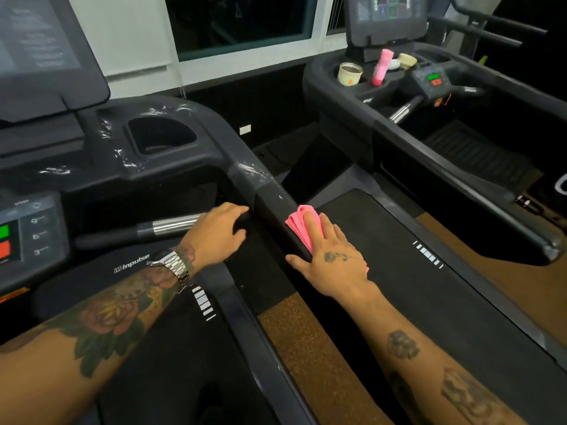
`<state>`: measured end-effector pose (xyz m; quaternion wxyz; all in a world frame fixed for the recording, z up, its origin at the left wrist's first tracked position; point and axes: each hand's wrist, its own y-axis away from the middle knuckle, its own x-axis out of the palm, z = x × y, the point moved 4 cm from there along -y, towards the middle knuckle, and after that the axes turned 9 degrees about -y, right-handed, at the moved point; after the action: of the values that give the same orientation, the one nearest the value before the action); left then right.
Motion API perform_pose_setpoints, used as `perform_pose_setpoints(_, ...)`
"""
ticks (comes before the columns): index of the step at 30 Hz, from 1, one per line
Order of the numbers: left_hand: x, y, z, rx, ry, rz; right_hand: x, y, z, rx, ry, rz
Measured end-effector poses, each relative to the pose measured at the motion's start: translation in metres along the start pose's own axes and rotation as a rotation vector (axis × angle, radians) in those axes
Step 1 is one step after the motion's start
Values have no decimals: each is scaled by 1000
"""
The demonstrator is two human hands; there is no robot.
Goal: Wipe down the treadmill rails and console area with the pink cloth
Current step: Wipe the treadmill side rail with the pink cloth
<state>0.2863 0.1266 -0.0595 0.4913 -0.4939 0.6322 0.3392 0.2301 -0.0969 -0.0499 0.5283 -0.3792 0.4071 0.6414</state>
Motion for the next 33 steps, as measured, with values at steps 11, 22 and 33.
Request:
perform_pose_setpoints(11,20,-49,58,75,-327,233,2,11,9,-48,-6,-78)
perform_pose_setpoints(22,23,-64,61,87,-292,261,22,-80,72,183,192,-106)
perform_pose_setpoints(33,25,-64,64,110,-244,264,16,16,39,-62,220,-193)
